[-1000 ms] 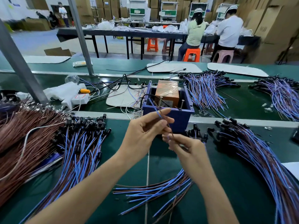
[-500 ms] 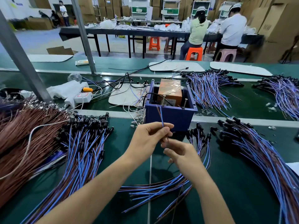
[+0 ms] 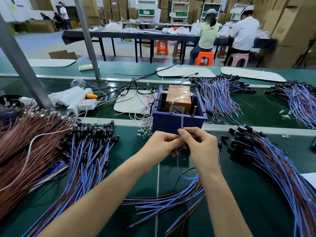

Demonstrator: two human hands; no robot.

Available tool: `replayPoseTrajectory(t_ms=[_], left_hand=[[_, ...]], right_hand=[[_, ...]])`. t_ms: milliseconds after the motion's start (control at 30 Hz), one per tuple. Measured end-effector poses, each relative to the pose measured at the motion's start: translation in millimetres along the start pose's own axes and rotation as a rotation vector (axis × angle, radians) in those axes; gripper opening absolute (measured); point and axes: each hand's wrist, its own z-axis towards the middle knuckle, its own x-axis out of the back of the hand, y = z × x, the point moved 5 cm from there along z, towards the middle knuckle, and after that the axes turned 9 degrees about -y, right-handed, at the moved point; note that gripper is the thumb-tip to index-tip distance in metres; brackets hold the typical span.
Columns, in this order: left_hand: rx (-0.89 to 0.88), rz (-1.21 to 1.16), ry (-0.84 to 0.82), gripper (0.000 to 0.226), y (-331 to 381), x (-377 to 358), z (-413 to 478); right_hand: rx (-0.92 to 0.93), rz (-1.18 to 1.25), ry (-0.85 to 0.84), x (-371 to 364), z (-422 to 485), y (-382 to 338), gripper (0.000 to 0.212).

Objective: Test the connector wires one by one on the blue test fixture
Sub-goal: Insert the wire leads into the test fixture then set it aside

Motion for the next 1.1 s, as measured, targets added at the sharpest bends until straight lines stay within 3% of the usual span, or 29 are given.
replayPoseTrajectory(t_ms=[200, 367, 633, 800, 1100], left_hand=[[-0.121, -0.047, 0.336, 0.013, 11.2, 14.5, 2.7], [-0.120, 0.013, 0.339, 0.007, 22.1, 11.6, 15.2], [-0.035, -0.142, 0.380, 0.012, 10.4, 16.5, 24.8], [0.067, -0.123, 0.433, 0.020, 1.4, 31.6, 33.6], [0.141, -0.108, 0.448, 0.022, -10.9, 41.2, 42.9]], right_hand=[[0.010, -0.030, 0.048, 4.3, 5.1, 2.0, 0.018], [-0.009, -0.038, 0.012, 1.0, 5.0, 4.6, 0.020], [-0.102, 0.137, 0.175, 13.2, 17.8, 20.0, 0.015], [-0.146, 0.089, 0.283, 24.3, 34.4, 30.6, 0.006], [-0.162, 0.092, 0.291, 18.7, 38.8, 42.0, 0.007]])
